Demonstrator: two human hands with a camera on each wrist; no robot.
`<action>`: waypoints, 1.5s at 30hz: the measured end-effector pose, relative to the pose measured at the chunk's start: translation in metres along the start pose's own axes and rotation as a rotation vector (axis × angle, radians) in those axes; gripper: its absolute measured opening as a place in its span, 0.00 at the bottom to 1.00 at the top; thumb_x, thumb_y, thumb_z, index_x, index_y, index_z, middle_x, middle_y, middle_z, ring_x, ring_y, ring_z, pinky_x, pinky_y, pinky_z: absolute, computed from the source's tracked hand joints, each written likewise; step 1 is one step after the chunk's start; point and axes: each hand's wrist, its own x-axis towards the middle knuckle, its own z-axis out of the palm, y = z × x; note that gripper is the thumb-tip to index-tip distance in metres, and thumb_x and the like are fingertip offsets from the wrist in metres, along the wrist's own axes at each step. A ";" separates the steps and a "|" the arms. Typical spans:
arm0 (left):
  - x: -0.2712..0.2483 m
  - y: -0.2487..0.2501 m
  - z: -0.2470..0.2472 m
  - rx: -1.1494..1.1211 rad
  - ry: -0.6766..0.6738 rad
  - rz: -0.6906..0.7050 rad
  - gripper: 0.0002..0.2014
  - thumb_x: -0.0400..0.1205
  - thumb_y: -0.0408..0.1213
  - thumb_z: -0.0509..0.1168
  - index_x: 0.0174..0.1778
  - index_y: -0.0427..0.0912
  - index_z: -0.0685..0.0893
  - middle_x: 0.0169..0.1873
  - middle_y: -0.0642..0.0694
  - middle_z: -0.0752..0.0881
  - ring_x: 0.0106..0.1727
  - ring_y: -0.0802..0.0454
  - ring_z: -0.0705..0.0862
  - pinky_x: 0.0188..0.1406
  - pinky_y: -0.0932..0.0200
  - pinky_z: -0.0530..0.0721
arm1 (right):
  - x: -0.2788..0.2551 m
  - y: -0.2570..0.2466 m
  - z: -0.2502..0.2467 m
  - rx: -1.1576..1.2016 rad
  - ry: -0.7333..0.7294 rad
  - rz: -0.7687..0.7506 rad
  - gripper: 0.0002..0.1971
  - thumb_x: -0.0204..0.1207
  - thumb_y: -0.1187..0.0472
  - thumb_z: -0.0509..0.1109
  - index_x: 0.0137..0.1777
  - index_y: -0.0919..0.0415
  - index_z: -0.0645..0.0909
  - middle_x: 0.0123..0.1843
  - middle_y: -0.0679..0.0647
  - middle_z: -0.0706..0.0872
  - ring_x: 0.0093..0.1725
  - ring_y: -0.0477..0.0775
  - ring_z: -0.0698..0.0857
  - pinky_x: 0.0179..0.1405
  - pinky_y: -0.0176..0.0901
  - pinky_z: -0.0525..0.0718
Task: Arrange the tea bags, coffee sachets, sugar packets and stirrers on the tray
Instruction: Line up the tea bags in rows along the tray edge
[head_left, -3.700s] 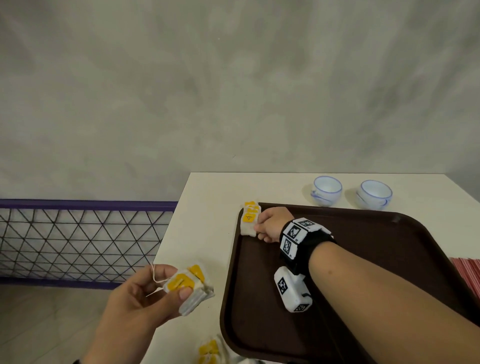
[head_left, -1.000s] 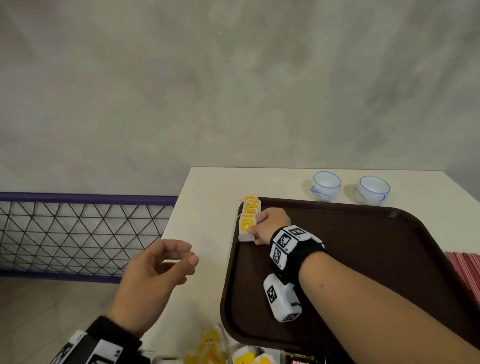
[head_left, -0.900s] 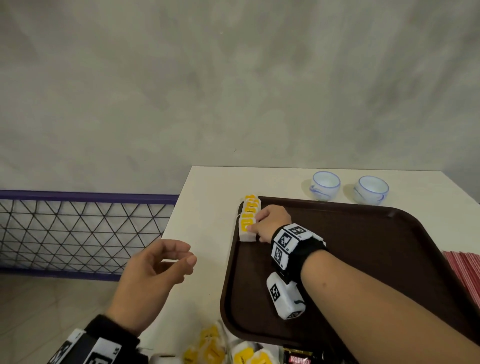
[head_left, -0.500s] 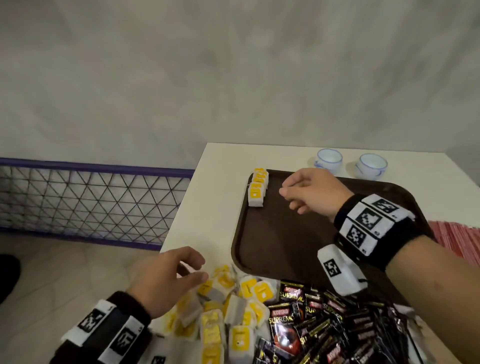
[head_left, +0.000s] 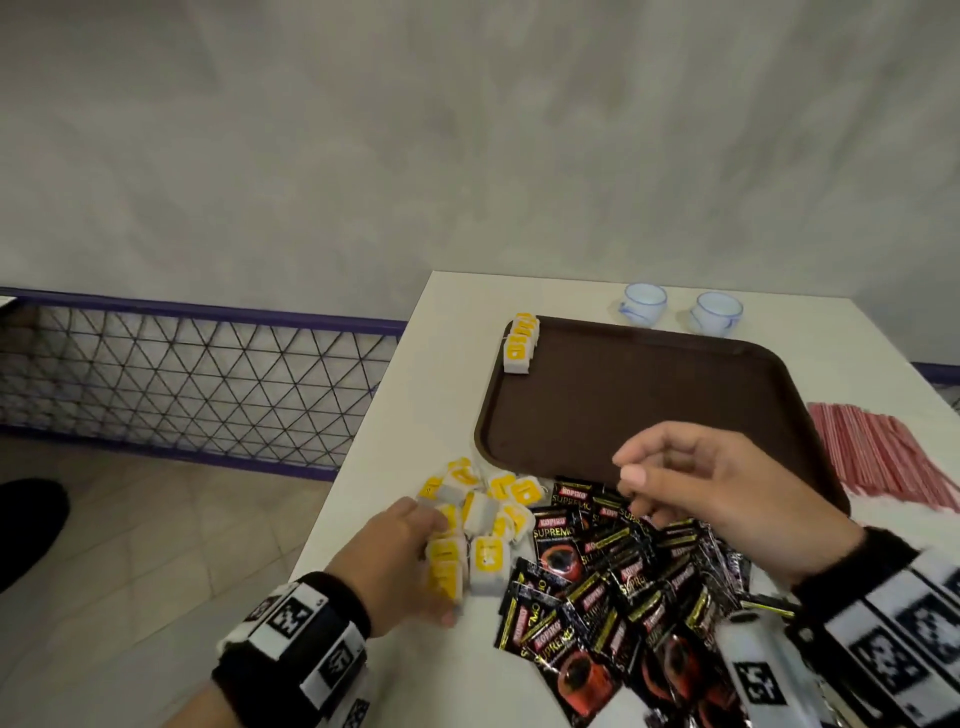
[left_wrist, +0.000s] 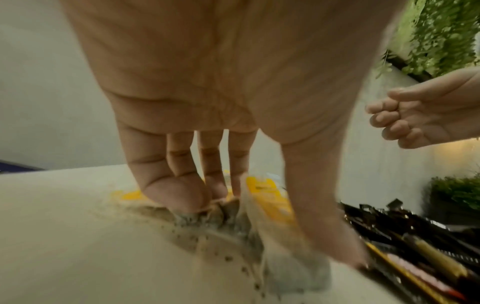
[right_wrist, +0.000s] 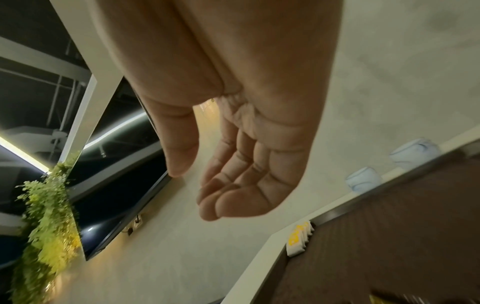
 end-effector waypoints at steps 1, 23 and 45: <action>0.002 -0.001 0.004 -0.008 0.035 -0.010 0.38 0.55 0.49 0.81 0.62 0.53 0.77 0.55 0.55 0.75 0.58 0.53 0.78 0.61 0.58 0.78 | -0.007 0.004 0.002 0.019 0.003 0.004 0.05 0.71 0.59 0.75 0.46 0.56 0.87 0.43 0.62 0.89 0.41 0.55 0.89 0.42 0.46 0.86; -0.034 0.055 -0.046 -0.991 0.162 0.154 0.07 0.71 0.23 0.74 0.38 0.31 0.81 0.30 0.46 0.87 0.26 0.51 0.84 0.25 0.61 0.83 | -0.039 0.012 0.040 0.151 -0.051 -0.004 0.08 0.75 0.60 0.74 0.53 0.53 0.85 0.47 0.52 0.89 0.46 0.59 0.90 0.45 0.48 0.89; -0.001 0.103 -0.043 -1.376 0.143 0.107 0.16 0.64 0.25 0.73 0.48 0.29 0.85 0.40 0.32 0.90 0.34 0.45 0.89 0.30 0.57 0.88 | 0.011 -0.010 0.051 0.483 0.194 0.035 0.05 0.76 0.66 0.72 0.46 0.70 0.81 0.35 0.61 0.89 0.36 0.64 0.91 0.34 0.53 0.91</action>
